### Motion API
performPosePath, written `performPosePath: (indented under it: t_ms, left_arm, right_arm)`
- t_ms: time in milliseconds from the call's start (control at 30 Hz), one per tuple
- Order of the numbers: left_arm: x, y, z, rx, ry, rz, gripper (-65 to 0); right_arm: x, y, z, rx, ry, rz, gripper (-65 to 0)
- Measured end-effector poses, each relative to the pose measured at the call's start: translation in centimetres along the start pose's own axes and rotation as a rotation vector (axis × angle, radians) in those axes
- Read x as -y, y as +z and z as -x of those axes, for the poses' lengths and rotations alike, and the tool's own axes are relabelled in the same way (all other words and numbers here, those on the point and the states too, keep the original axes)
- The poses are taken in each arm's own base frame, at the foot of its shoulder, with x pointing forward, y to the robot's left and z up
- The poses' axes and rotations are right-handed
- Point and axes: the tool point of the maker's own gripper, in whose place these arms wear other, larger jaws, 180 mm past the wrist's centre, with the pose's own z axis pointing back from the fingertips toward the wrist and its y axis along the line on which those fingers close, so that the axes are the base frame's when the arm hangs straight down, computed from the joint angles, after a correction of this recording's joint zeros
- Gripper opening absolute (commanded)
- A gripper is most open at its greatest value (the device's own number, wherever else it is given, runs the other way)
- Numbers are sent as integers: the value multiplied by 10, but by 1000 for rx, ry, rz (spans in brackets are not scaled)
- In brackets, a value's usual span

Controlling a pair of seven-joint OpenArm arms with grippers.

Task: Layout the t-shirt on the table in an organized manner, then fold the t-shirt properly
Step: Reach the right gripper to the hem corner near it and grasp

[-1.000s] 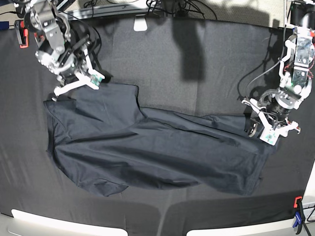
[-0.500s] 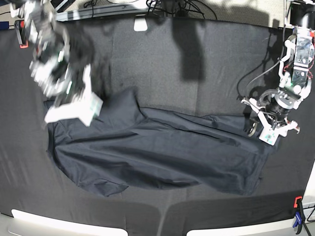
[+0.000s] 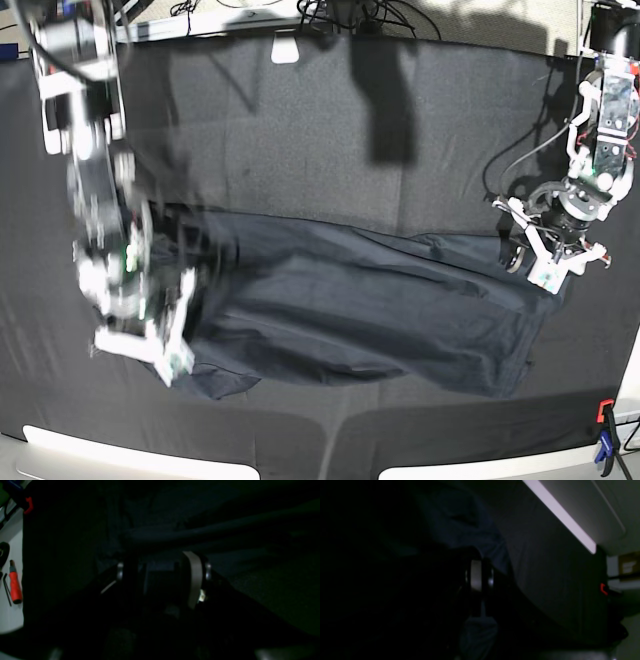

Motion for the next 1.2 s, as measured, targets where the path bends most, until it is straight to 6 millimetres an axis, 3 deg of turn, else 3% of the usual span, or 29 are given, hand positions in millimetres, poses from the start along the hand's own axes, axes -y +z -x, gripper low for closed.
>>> performPosePath:
  t_ms: [200, 533, 800, 967, 1067, 1200]
  left_arm:
    - [0, 0, 0, -1, 0, 0, -390]
    - [0, 0, 0, 0, 0, 0, -390]
    - [2, 0, -2, 11, 35, 11, -390]
    - [3, 0, -3, 16, 52, 17, -390]
    - [3, 0, -2, 12, 52, 17, -390]
    - [3, 0, -2, 12, 52, 17, -390]
  right_arm:
    - [0, -21, -8, -16, -44, -19, -650]
    - [-14, -27, -25, 29, -70, -47, -650]
    - [-20, -34, -21, 37, -91, -54, -650]
    - [-9, -40, -28, 49, -103, -42, -650]
    - [-3, -49, -27, 27, -123, -42, -650]
    - [-10, -61, -24, -12, -151, -65, -650]
